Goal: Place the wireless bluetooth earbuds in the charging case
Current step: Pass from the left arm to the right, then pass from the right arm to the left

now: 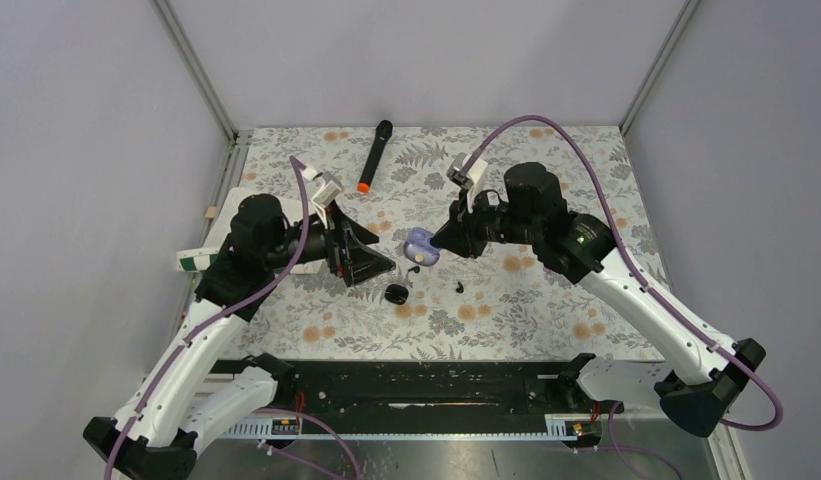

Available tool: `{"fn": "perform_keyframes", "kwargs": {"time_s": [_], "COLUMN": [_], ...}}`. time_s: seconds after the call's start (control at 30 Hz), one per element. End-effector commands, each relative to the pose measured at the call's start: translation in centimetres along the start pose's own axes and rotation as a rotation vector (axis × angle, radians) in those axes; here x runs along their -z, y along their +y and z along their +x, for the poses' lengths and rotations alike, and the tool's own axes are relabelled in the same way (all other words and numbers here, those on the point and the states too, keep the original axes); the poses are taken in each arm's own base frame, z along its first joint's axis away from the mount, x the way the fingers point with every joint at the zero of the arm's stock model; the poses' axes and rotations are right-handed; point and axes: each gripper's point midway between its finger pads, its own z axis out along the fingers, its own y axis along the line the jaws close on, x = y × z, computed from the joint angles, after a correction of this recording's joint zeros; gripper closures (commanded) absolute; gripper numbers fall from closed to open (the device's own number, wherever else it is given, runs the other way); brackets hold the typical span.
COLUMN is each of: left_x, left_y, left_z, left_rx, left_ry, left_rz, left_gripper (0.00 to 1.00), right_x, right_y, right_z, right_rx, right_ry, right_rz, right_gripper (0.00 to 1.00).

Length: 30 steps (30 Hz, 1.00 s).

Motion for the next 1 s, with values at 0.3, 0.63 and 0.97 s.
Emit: {"fn": "perform_keyframes", "kwargs": {"time_s": [0.3,0.63,0.97], "left_x": [-1.5,-2.6,-2.4], "left_y": [-1.2,0.3,0.4], "left_z": [-0.8,-1.0,0.8], "left_rx": [-0.068,-0.038,-0.056], "left_ry": [-0.055,-0.070,-0.021], "left_rz": [0.042,0.002,0.019], "left_gripper": [0.01,0.01,0.01], "right_x": [-0.9,0.0,0.8], "right_y": [1.4,3.5,4.3], "right_z": [-3.5,-4.1,-4.7], "right_rx": [-0.043,-0.018,-0.023], "right_ry": [-0.112,-0.127,-0.150], "right_rz": [-0.043,-0.108,-0.126], "right_gripper": [1.00,1.00,1.00]}}
